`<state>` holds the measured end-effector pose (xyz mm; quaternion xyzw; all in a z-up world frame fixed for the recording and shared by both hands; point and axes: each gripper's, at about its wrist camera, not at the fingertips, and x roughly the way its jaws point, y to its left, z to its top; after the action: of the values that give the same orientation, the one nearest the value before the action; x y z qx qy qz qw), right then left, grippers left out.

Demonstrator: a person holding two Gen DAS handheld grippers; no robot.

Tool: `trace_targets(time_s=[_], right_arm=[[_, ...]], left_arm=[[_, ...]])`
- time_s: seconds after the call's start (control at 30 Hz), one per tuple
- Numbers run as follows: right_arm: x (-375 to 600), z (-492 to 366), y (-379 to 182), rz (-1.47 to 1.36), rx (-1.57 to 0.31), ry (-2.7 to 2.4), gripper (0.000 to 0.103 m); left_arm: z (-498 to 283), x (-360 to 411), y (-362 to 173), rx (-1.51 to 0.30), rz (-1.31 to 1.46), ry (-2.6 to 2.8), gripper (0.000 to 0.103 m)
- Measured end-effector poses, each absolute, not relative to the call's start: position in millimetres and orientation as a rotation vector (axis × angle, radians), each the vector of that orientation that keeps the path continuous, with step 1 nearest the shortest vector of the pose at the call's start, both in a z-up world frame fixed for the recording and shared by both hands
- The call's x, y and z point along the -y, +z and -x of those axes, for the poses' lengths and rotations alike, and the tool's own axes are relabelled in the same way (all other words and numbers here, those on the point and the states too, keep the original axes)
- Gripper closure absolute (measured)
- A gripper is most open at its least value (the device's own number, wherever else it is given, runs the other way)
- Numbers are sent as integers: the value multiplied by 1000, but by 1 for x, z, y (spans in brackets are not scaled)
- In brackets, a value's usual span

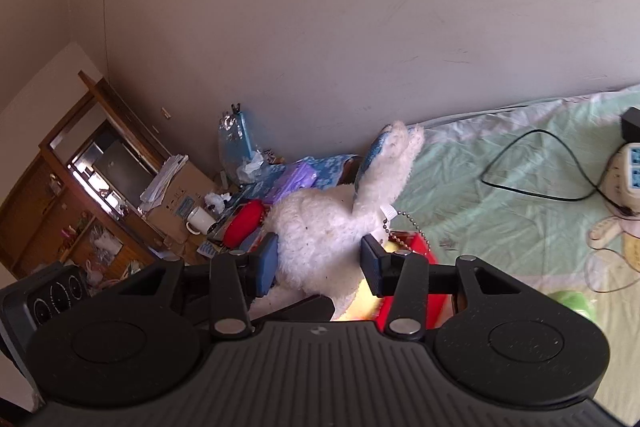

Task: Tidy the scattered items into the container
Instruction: 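Lower the white plush bunny into the red box with the right gripper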

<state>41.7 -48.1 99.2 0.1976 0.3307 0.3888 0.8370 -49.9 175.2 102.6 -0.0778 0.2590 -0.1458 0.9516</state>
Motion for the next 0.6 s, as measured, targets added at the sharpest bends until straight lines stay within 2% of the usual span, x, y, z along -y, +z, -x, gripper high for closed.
trace_targets(time_s=[0.3, 0.6], right_arm=[[-74, -43, 94, -335, -752, 872, 56], [-178, -69, 74, -188, -838, 872, 57]], left_arm=[[61, -286, 81, -572, 210, -218, 54], [30, -354, 42, -703, 224, -174, 55]])
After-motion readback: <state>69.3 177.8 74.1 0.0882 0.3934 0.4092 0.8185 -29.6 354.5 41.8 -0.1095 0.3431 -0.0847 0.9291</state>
